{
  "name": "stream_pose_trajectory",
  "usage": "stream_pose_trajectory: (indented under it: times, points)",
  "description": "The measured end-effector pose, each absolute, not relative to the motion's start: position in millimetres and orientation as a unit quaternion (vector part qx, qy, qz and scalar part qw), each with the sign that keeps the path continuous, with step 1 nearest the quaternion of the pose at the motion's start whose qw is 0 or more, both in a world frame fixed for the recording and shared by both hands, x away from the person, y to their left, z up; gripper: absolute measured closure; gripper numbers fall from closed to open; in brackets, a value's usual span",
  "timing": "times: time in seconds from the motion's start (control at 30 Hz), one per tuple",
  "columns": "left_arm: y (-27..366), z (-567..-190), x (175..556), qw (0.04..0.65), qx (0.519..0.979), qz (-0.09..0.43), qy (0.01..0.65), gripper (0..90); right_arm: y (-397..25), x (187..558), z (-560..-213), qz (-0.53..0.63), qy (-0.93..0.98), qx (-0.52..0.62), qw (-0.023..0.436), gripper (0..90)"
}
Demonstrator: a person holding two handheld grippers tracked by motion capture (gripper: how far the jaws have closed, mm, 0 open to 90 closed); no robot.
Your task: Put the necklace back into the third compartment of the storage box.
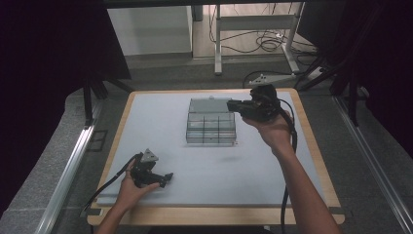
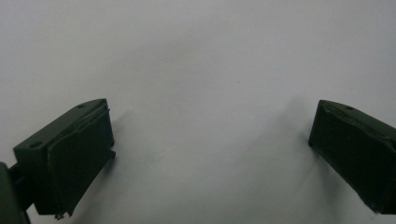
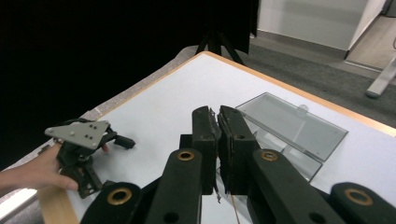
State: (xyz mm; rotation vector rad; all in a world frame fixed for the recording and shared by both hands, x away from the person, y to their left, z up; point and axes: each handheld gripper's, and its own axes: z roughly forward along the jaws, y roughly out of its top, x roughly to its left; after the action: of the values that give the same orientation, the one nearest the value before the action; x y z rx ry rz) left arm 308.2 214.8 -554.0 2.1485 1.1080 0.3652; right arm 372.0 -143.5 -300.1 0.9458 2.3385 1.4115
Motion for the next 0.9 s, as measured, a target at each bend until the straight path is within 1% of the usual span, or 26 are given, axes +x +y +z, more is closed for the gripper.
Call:
stream_pose_trajectory:
  times: [0.3, 0.9]
  points:
    - [214.8, -554.1, 308.2, 0.342, 0.826, 0.141, 0.426, 0.0, -151.6, 392.4, -297.2, 0.483, 0.793, 0.348, 0.131, 83.9]
    - [214.8, -554.1, 308.5, 0.342, 0.825, 0.141, 0.426, 0.0, -150.4, 436.4, -311.9, 0.489, 0.768, 0.389, 0.14, 84.0]
